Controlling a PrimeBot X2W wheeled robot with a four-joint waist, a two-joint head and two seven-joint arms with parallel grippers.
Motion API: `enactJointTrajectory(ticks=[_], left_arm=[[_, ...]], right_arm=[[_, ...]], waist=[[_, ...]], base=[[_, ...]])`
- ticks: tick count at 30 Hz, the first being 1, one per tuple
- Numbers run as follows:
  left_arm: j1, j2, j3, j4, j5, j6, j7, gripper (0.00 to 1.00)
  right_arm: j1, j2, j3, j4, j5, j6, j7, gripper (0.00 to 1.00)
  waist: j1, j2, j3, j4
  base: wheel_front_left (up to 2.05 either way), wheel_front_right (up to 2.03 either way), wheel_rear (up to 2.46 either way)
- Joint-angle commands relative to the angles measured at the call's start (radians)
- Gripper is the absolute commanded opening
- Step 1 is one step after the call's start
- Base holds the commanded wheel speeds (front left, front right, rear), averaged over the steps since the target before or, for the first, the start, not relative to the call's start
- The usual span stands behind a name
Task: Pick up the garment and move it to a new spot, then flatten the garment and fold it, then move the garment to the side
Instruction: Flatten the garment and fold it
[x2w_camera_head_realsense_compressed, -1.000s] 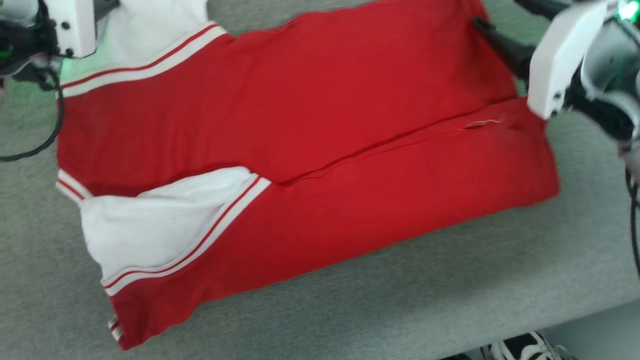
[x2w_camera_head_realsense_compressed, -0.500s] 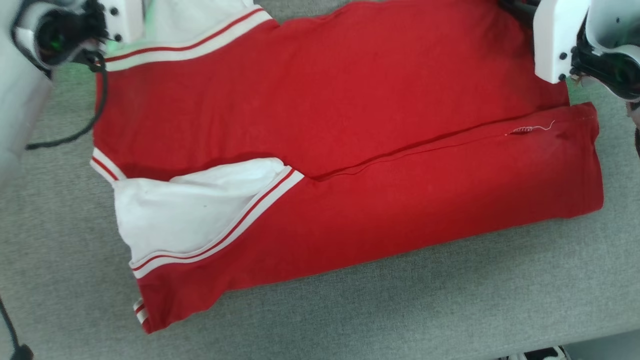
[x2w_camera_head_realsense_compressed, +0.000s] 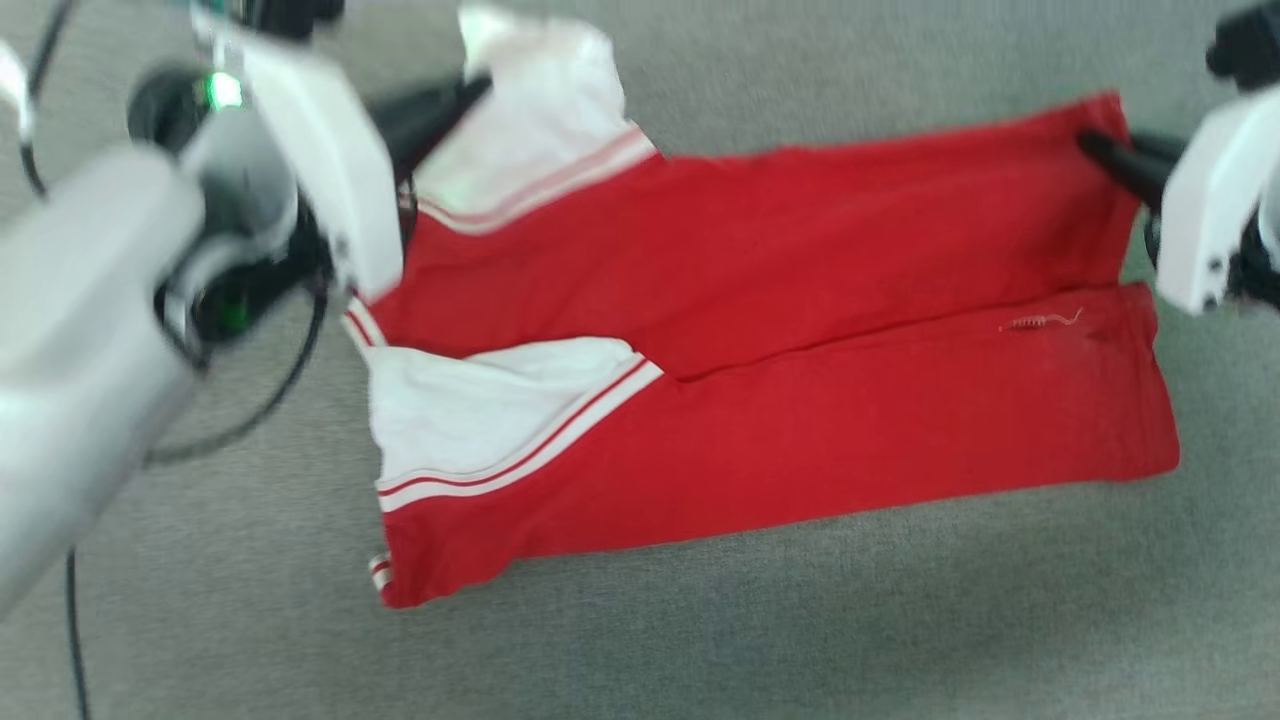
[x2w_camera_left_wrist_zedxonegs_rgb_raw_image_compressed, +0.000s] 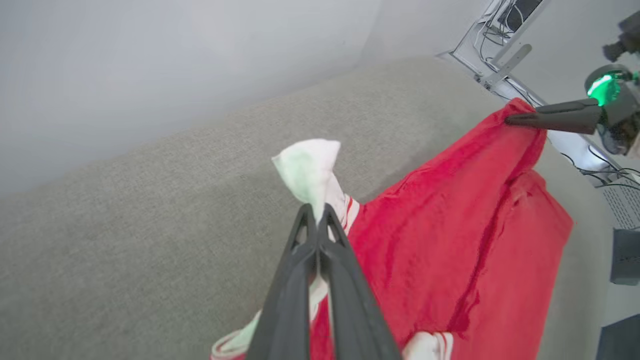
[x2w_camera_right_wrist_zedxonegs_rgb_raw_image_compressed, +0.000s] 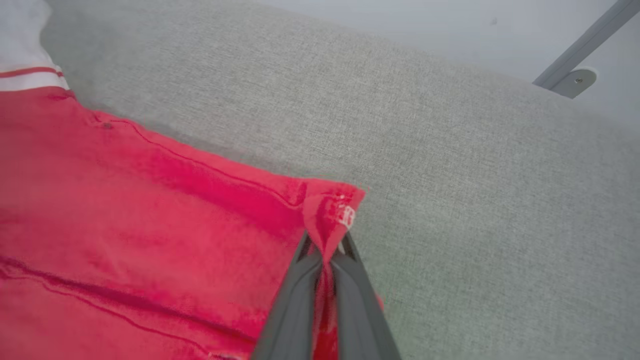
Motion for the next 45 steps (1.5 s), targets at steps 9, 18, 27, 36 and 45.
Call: enactJointTrajectory(ticks=[9, 18, 27, 36, 45], left_arm=[[0.288, 0.162, -0.055, -0.273, -0.021, 0.021, -0.19, 0.0], [0.54, 0.243, -0.103, -0.486, -0.064, 0.115, -0.319, 0.0], [0.603, 0.17, -0.137, -0.37, -0.04, 0.139, -0.343, 0.0], [0.614, 0.084, -0.127, -0.237, 0.001, 0.138, -0.407, 0.43], [0.704, 0.051, -0.019, -0.27, 0.015, 0.168, -0.468, 1.0]], right_arm=[[0.245, -0.134, -0.053, -0.136, 0.033, 0.0, -0.063, 0.0], [0.49, -0.172, -0.174, -0.197, 0.025, -0.001, -0.097, 0.0], [0.585, -0.07, -0.279, -0.165, -0.103, 0.0, -0.086, 0.0], [0.607, 0.005, -0.377, -0.162, -0.154, 0.0, -0.089, 1.0], [0.689, -0.008, -0.496, -0.164, -0.137, 0.0, -0.04, 1.0]], waist=[[0.0, 0.0, -0.118, 0.07], [0.0, 0.0, -0.132, 0.088], [0.0, 0.0, -0.1, 0.088], [0.0, 0.0, -0.096, 0.084], [0.0, 0.0, -0.125, 0.124]], base=[[0.0, 0.0, 0.0], [0.0, 0.0, 0.0], [0.0, 0.0, 0.0], [0.0, 0.0, 0.0], [0.0, 0.0, 0.0]])
